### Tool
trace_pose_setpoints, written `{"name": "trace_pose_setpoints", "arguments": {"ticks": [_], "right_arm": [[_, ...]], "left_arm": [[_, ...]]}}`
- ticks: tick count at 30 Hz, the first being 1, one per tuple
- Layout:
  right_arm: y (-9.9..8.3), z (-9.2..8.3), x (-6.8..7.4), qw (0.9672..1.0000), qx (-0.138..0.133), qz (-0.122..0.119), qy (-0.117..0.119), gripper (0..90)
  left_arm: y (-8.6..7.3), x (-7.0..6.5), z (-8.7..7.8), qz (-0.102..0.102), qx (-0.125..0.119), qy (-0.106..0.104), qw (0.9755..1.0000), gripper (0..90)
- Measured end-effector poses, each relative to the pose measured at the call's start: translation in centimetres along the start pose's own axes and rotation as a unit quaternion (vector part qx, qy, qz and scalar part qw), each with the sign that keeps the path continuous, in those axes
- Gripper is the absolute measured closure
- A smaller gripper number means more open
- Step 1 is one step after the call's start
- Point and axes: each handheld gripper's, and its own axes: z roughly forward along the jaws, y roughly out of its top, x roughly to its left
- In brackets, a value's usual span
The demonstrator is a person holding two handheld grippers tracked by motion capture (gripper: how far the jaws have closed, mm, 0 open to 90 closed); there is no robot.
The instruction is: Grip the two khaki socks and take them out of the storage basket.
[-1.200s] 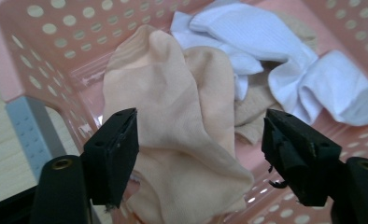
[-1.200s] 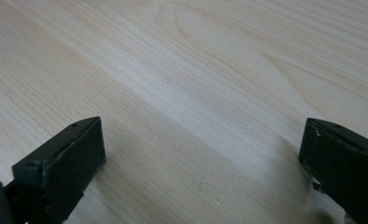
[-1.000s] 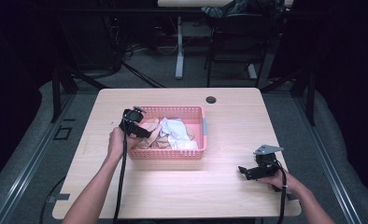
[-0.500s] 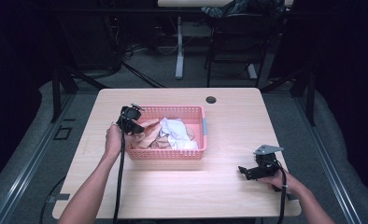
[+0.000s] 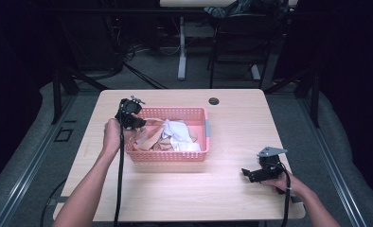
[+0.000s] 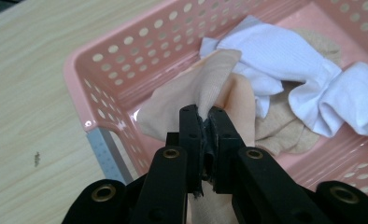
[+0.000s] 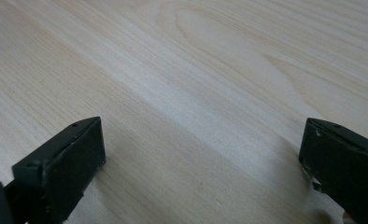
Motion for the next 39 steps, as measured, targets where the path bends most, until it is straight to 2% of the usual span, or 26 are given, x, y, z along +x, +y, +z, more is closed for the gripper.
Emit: {"name": "trace_pose_setpoints", "arguments": {"ticks": [9, 12, 22, 31, 39], "right_arm": [[0.0, 0.0, 0.0, 1.0000, 0.000, 0.000, 0.000, 0.0], [0.0, 0.0, 0.0, 1.0000, 0.000, 0.000, 0.000, 0.0], [0.0, 0.0, 0.0, 1.0000, 0.002, -0.001, 0.000, 0.0], [0.0, 0.0, 0.0, 1.0000, 0.000, 0.000, 0.001, 0.0], [0.0, 0.0, 0.0, 1.0000, -0.001, 0.001, 0.000, 0.0]], "left_arm": [[0.6, 0.3, -1.5, 0.000, -0.015, -0.008, 0.9999, 86.0], [1.1, 0.4, -2.5, 0.002, -0.025, -0.011, 0.9996, 86.0], [2.0, 0.3, -3.8, 0.003, -0.045, -0.024, 0.9987, 86.0], [2.8, 0.3, -5.0, 0.018, -0.042, -0.016, 0.9988, 86.0], [3.7, 0.9, -6.3, 0.017, -0.049, -0.016, 0.9985, 86.1]]}}
